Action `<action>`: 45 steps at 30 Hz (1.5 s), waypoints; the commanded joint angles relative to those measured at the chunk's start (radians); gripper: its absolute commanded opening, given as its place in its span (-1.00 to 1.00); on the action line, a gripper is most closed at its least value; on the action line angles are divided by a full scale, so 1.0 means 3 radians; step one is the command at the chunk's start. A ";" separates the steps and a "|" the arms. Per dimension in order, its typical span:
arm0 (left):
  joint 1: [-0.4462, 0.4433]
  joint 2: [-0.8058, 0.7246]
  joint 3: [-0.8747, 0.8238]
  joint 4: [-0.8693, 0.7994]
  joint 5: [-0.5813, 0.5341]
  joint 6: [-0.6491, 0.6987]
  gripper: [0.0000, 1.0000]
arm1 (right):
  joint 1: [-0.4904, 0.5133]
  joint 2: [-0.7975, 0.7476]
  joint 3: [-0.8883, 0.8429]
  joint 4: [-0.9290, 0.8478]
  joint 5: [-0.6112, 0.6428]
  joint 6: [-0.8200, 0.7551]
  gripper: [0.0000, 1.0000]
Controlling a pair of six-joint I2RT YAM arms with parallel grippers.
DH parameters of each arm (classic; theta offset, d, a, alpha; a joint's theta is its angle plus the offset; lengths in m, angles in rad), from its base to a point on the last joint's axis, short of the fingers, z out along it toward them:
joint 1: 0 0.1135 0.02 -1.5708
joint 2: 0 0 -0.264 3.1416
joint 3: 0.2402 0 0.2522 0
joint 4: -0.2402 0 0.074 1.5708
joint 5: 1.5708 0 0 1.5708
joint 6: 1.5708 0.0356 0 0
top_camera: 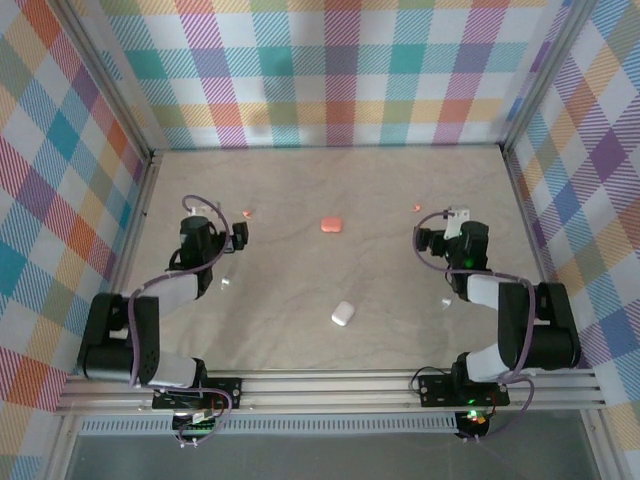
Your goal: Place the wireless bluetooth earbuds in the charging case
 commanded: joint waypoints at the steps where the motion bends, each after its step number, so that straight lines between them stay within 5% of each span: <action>1: 0.0008 -0.0280 0.0231 -0.0754 0.0136 -0.0310 0.88 | 0.0016 -0.0156 0.0430 -0.0895 -0.0086 0.0072 1.00; 7: -0.0290 -0.0488 0.0609 -0.1914 0.0256 -0.0660 0.65 | 0.0209 -0.0139 0.1145 -0.2382 -0.0268 0.0594 0.80; 17: -0.1270 -0.0529 0.0477 -0.2331 0.0264 -0.1471 0.53 | 0.1847 0.0276 0.1950 -0.4159 -0.0367 0.0228 0.80; 23: -0.1392 -0.0708 0.0208 -0.2325 0.0372 -0.1639 0.63 | 0.2599 0.0569 0.2181 -0.4867 -0.0383 0.0161 0.93; 34: -0.1392 -0.0705 0.0243 -0.2547 0.0323 -0.1518 0.70 | 0.3092 0.1163 0.2549 -0.5271 0.0337 0.0141 0.99; 45: -0.1391 -0.0772 0.0250 -0.2659 0.0261 -0.1461 0.65 | 0.3149 0.1519 0.2747 -0.5148 0.0334 0.0162 0.91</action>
